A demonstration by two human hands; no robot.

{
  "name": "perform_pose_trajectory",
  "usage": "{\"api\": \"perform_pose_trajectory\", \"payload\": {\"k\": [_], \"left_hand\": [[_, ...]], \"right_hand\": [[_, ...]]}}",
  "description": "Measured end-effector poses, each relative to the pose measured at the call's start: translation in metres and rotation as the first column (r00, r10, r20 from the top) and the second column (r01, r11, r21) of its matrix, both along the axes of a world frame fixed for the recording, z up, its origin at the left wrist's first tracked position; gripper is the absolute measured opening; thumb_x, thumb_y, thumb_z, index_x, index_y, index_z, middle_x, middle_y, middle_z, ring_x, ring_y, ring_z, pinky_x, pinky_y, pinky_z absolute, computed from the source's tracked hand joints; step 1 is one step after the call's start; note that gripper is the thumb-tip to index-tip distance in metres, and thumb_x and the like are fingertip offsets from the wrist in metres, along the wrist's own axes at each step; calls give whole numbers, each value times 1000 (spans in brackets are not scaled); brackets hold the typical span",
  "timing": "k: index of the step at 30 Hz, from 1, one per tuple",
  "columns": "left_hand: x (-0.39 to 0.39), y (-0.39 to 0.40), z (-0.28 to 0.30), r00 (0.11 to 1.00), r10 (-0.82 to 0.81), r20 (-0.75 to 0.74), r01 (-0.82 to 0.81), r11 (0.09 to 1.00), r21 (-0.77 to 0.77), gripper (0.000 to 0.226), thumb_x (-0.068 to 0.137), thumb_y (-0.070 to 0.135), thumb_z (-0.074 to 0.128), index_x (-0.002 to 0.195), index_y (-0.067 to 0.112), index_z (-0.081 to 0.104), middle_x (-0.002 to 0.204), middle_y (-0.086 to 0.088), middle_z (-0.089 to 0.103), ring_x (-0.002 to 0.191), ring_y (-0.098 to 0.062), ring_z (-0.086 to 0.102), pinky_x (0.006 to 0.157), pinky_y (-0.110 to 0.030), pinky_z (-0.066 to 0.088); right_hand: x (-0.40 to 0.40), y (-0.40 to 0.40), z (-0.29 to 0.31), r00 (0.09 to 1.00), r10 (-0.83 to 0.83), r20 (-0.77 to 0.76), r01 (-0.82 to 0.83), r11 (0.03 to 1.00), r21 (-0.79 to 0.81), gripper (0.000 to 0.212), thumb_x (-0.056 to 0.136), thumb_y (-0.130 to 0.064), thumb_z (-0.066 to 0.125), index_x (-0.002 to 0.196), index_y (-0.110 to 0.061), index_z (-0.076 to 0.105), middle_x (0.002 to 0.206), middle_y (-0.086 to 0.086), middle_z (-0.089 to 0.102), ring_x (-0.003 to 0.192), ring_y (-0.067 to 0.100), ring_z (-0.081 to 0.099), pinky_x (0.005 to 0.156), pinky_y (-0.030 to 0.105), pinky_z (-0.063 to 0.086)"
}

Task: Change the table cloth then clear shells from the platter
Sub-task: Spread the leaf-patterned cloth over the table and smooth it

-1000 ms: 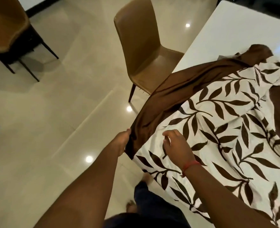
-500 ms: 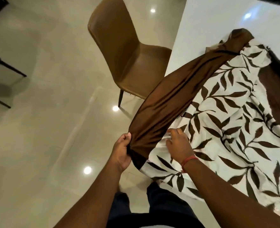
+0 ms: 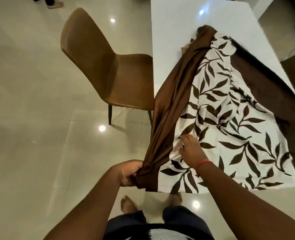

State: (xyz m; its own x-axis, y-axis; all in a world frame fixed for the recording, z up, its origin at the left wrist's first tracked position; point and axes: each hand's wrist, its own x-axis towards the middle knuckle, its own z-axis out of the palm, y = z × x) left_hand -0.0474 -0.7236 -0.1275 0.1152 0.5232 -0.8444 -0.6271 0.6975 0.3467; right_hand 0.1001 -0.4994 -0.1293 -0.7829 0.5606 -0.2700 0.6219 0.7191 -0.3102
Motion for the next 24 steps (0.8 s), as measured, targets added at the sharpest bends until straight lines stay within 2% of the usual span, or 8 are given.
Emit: {"api": "perform_pose_trajectory", "payload": {"k": [4,5,7,10,14,16,21,24], "left_hand": [[-3,-11,0,971,232,54,-238,939,248,16,78,9,66,94,5,66,93,-17,61,82,-26,60,69,-32,52],[-4,-11,0,925,372,75,-378,887,265,4,77,7,66,79,8,63,83,-15,60,76,-23,60,66,-29,51],[-7,-17,-4,799,602,9,-586,774,242,22,77,3,56,58,13,53,65,-6,57,65,-19,59,57,-23,50],[-9,-30,-7,695,708,-126,-676,703,220,29,82,0,50,56,13,43,65,-9,47,68,-23,48,57,-25,47],[7,-41,-17,607,618,-500,-726,687,-32,19,93,0,47,75,5,51,84,-17,59,76,-29,59,79,-44,55],[25,-38,-20,611,480,-629,-686,718,-117,9,94,3,53,86,-2,54,90,-21,59,74,-27,59,80,-42,54],[75,14,-22,695,321,-643,-480,873,-84,22,98,34,57,110,16,55,105,-5,62,93,-22,64,86,-44,55],[86,43,-27,628,90,-773,-279,953,-116,28,101,40,48,91,17,60,89,-5,66,87,-27,67,81,-43,56]], "right_hand": [[12,1,-5,999,-12,33,11,1000,4,55,86,-8,57,140,-6,48,141,14,46,126,33,45,112,38,33],[14,2,-5,999,-11,39,11,1000,8,57,86,-8,56,142,-7,47,143,13,44,126,33,44,112,38,33],[20,4,-6,999,3,42,-5,1000,28,59,86,-10,56,143,-9,44,145,12,42,128,32,42,113,39,33],[31,10,-10,999,27,26,-28,999,44,58,87,-10,56,143,-7,45,145,12,42,129,32,42,113,38,33],[44,22,-6,1000,22,13,-23,996,81,55,87,-9,55,142,-8,47,143,12,45,130,31,42,112,38,36],[49,28,-5,999,52,7,-53,994,91,54,87,-10,55,141,-9,48,141,11,47,128,31,43,111,38,36],[54,42,0,987,147,-63,-149,989,-26,49,89,-9,53,138,-13,51,141,8,47,130,29,41,113,36,33],[64,50,5,976,138,-170,-149,987,-56,45,92,-9,54,137,-15,53,143,6,46,131,26,42,113,35,36]]}}
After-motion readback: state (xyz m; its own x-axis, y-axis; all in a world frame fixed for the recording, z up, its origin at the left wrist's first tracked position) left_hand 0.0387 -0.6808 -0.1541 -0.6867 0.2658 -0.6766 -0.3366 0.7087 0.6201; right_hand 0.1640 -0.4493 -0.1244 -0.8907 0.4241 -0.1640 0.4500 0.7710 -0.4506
